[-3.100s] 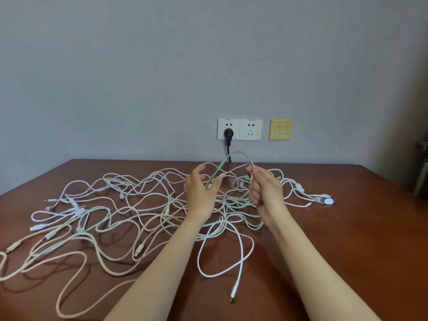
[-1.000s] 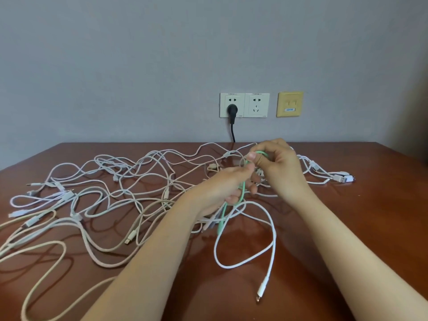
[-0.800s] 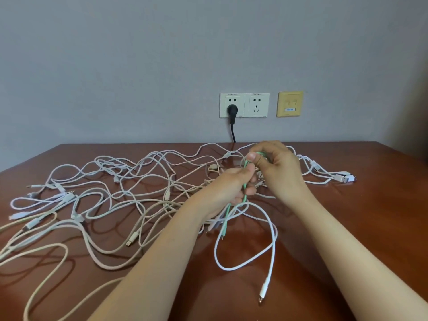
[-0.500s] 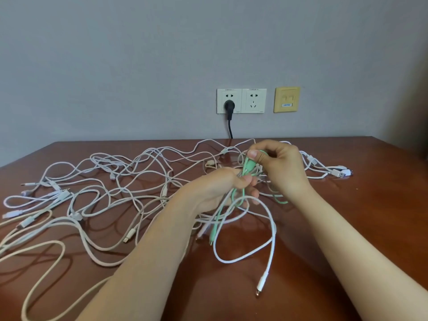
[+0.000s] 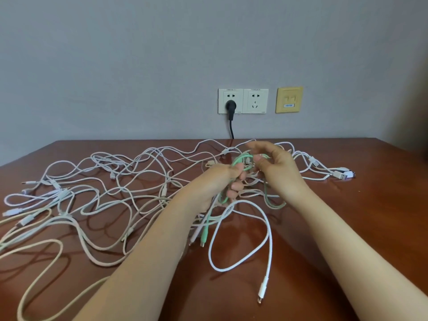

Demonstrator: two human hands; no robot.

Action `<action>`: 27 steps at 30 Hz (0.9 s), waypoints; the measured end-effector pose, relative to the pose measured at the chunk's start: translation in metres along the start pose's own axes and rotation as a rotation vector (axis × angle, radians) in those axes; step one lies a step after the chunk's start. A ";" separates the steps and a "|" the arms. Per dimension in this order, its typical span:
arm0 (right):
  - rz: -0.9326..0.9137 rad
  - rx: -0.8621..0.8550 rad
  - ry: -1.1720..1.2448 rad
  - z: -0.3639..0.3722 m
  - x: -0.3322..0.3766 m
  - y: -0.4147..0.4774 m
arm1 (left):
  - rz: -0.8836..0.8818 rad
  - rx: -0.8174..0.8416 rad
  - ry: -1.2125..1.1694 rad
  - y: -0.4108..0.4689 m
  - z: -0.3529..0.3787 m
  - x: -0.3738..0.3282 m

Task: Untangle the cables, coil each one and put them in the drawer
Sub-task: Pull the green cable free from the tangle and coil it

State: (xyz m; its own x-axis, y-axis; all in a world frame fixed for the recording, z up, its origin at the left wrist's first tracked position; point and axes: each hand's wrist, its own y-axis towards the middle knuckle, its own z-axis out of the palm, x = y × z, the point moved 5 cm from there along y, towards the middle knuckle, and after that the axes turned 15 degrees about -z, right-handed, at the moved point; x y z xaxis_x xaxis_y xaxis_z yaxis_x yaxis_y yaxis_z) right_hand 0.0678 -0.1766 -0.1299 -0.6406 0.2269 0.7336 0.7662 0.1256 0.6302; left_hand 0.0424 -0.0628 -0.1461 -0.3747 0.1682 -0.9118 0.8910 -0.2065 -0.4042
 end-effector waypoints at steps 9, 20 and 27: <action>0.214 0.072 -0.213 0.000 -0.018 -0.009 | 0.148 -0.744 0.960 -0.007 -0.015 -0.011; 0.118 0.039 -0.322 0.001 -0.007 -0.005 | 0.208 -0.460 -0.055 0.008 -0.030 -0.009; -0.049 0.115 -0.517 0.006 0.010 -0.005 | 0.283 -0.481 -0.107 0.009 -0.028 -0.010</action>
State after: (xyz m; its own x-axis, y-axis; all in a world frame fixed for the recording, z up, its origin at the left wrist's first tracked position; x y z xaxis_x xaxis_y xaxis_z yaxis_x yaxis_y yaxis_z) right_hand 0.0574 -0.1690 -0.1272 -0.5889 0.6612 0.4647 0.7554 0.2460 0.6073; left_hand 0.0610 -0.0388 -0.1386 -0.1058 0.0664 -0.9922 0.9675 0.2373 -0.0872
